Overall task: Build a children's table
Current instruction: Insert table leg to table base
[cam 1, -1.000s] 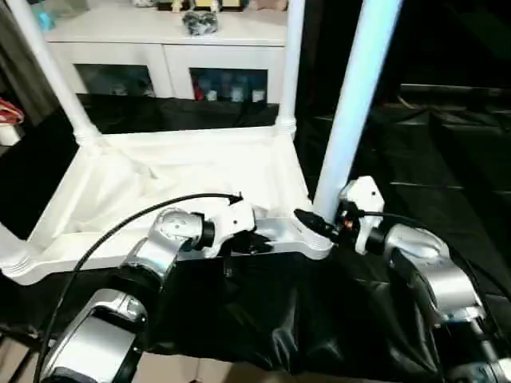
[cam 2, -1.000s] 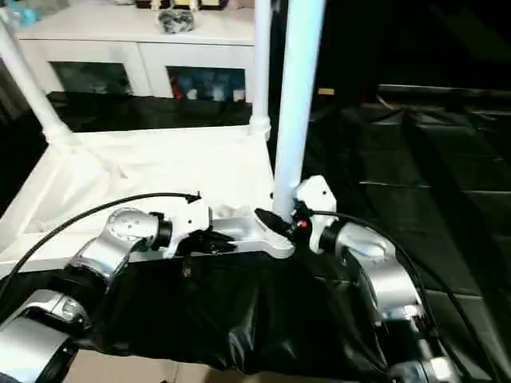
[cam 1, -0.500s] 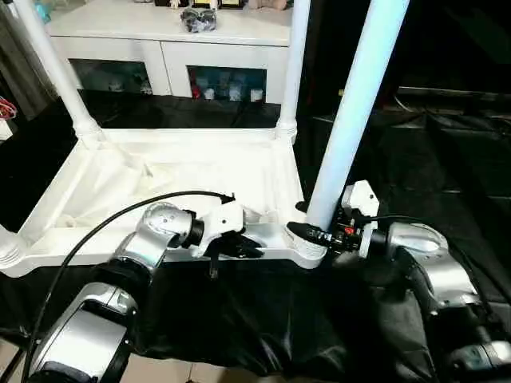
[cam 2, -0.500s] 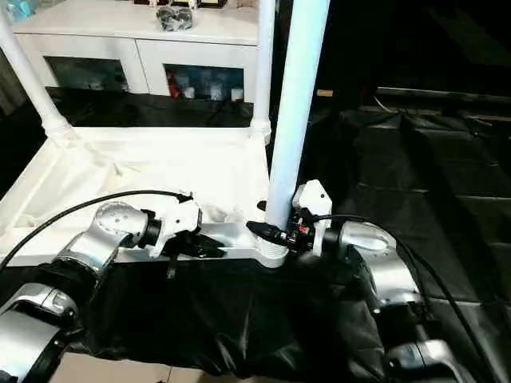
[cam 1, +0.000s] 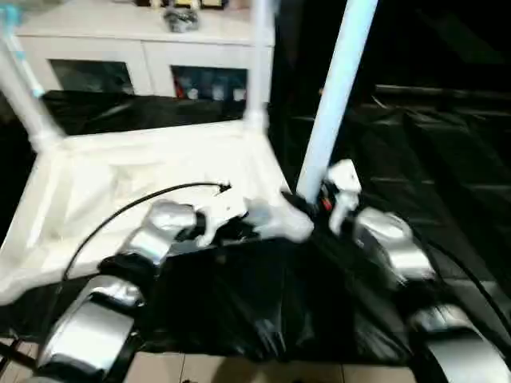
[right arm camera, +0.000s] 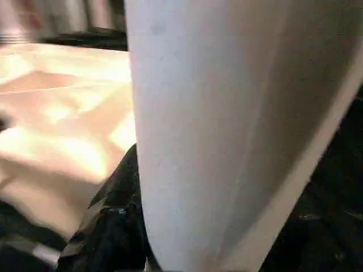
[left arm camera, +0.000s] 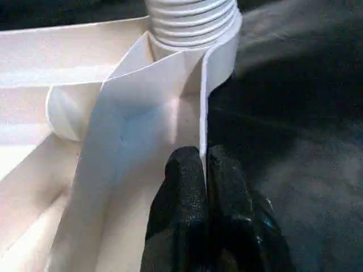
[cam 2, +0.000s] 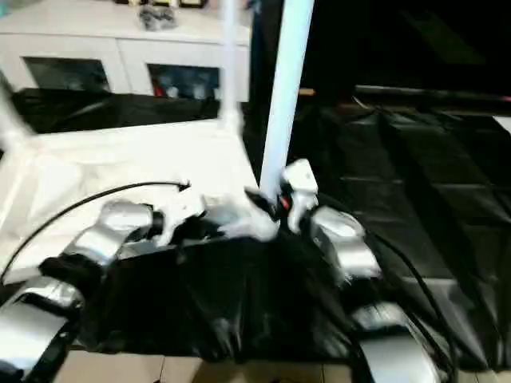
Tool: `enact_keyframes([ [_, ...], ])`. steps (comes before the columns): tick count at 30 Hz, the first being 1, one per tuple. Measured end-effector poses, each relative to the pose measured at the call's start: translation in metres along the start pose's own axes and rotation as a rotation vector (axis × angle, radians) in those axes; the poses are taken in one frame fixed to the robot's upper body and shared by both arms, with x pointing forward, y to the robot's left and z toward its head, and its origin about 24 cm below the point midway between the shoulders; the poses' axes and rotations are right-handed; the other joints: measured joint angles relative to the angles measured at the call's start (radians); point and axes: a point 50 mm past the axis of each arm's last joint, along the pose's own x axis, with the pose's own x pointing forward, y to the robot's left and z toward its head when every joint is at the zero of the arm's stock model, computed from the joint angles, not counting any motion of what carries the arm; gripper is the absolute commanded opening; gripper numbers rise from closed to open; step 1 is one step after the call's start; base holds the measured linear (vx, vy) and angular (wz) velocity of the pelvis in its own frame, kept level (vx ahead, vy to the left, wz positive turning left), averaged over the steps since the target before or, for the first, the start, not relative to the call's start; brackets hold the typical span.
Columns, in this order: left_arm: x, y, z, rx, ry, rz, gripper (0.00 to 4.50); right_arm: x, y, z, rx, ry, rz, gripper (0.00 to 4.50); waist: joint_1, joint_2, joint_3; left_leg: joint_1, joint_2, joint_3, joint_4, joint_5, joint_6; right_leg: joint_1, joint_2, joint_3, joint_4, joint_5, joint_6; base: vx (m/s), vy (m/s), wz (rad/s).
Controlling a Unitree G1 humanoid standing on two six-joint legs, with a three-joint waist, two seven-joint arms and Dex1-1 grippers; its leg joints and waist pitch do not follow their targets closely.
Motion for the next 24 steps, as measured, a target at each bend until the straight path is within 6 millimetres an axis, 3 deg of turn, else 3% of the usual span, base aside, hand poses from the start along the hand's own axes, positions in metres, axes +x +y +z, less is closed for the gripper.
enact_keyframes([
  [6,0.023,-0.009,0.015,-0.055,0.004,0.105,0.00,0.009,-0.007,0.003,0.066,0.021,-0.172,1.89,0.010,-0.001,0.002,0.001,0.000,0.006,-0.002,0.000,0.000,0.001,-0.001,0.001,-0.008,0.004,-0.006,0.000,0.000,0.00],
  [12,0.023,-0.009,0.016,-0.048,0.005,0.106,0.00,0.012,-0.005,0.004,0.040,0.042,-0.162,1.89,0.018,-0.003,0.001,0.004,0.001,0.010,-0.002,0.000,0.001,0.001,-0.003,0.001,-0.008,0.010,-0.017,0.000,0.000,0.00],
  [24,0.014,-0.009,0.011,-0.001,-0.003,0.087,0.00,0.016,-0.004,0.011,-0.020,0.076,-0.042,1.89,0.014,-0.006,0.000,0.008,0.002,0.015,-0.007,0.000,0.000,-0.001,-0.003,0.002,-0.008,0.012,-0.020,0.000,0.000,0.00],
])
